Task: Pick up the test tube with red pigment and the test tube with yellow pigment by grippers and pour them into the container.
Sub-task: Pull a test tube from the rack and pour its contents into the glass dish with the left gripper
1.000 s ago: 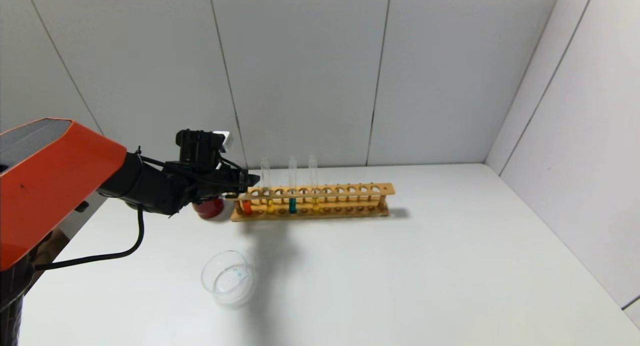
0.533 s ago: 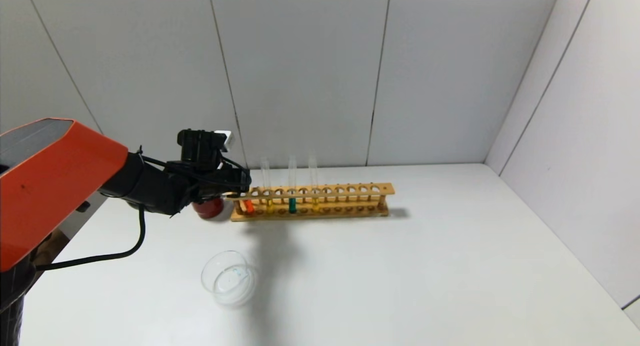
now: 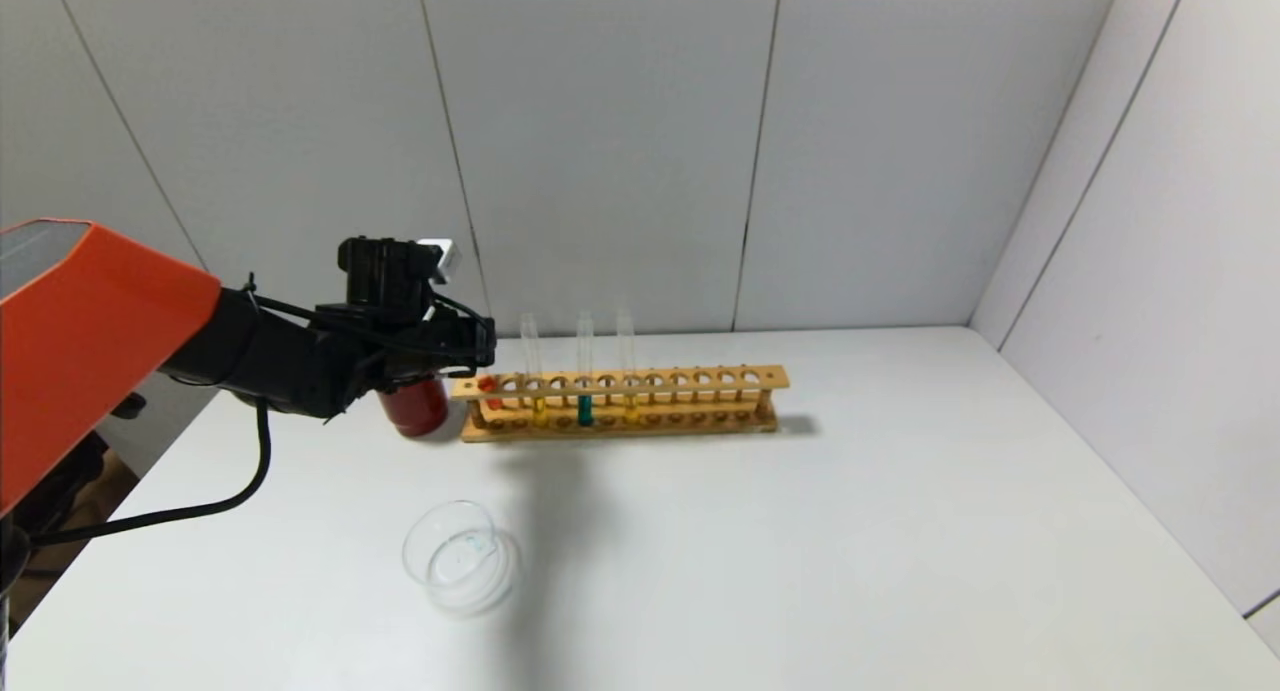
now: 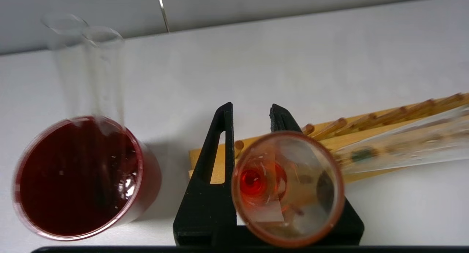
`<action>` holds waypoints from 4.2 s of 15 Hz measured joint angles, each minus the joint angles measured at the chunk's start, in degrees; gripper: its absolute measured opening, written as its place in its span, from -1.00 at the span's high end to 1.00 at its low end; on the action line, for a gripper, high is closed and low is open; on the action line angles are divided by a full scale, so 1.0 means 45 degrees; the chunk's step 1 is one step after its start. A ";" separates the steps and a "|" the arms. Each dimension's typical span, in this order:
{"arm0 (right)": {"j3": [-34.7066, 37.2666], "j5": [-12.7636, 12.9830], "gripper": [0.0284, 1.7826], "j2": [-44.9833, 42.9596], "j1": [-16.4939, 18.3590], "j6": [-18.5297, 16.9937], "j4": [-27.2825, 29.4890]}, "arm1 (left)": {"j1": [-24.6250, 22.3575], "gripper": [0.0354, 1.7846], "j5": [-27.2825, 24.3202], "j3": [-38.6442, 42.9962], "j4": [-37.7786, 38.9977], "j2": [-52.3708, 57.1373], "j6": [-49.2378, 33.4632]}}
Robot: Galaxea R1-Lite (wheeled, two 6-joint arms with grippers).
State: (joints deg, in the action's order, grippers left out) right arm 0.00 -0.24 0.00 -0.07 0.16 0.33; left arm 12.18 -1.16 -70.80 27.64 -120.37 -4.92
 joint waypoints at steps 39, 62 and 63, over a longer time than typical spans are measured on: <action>0.0000 -0.0011 -0.96 0.0000 0.0000 0.0000 0.0005 | -0.3917 0.62 -0.6613 0.5694 -0.2522 0.7393 1.7871; 0.0000 -0.0014 -0.96 0.0000 0.0000 0.0000 0.0005 | -0.2438 0.62 -0.6339 0.7257 0.1831 0.5280 2.3002; 0.0000 -0.0005 -0.96 0.0000 0.0000 0.0000 0.0005 | -0.2500 0.62 -0.6363 0.7331 0.1869 0.5237 2.3330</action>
State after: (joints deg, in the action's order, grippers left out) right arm 0.00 -0.27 0.00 -0.07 0.16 0.35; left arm 0.93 -29.79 -37.82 36.05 -96.81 100.06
